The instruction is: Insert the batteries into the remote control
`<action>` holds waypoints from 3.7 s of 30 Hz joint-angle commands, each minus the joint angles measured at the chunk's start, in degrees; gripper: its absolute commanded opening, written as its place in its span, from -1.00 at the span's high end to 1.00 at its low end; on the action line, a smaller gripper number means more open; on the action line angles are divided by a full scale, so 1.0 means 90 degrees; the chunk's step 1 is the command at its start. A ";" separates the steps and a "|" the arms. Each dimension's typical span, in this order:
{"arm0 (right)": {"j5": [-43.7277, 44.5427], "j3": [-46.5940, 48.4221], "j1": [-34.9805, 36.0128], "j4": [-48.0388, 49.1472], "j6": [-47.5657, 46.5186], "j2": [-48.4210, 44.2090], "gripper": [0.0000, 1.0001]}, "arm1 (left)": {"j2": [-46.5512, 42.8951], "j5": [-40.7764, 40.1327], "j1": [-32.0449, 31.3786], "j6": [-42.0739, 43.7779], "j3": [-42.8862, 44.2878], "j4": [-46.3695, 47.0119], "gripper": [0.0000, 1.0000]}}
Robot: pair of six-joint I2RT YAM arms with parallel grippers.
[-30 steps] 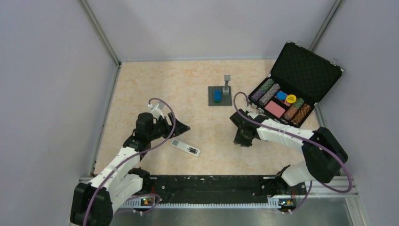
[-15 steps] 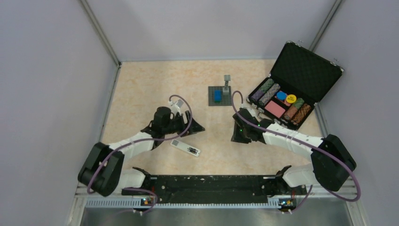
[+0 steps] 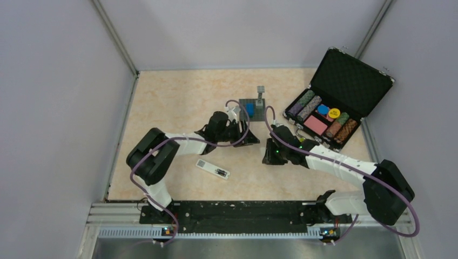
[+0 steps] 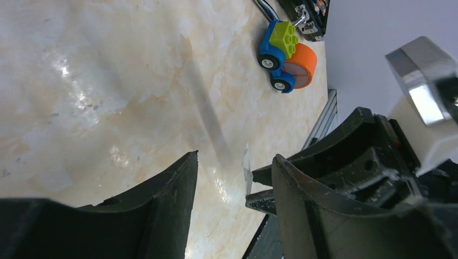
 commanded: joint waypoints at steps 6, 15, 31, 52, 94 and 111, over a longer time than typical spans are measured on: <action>-0.0297 -0.0027 0.0080 0.0459 -0.0114 -0.0240 0.50 | 0.0382 0.0113 -0.0376 0.0029 0.0505 0.0490 -0.25; -0.0389 0.0081 0.0080 0.0580 -0.0055 -0.0135 0.50 | 0.0680 0.0112 -0.0494 -0.0033 0.0583 0.0486 0.07; 0.0021 0.0434 0.0080 0.0401 -0.0484 -0.0525 -0.17 | 0.0221 -0.0203 -0.0494 -0.0643 0.0705 -0.0706 1.00; 0.2412 0.0388 0.3708 0.1966 -0.6886 -0.3115 -0.21 | -0.1399 0.0548 0.0077 -0.1466 0.3386 -0.6708 1.00; 0.1808 -0.0760 0.4112 0.5692 -0.9428 -0.2433 0.45 | -0.3276 0.0004 0.0014 -0.2318 0.2948 -0.7664 1.00; 0.3061 0.0188 0.4108 0.3292 -0.5655 -0.2498 1.00 | -0.4039 -0.1229 0.0293 -0.1814 0.1961 -0.7326 -0.66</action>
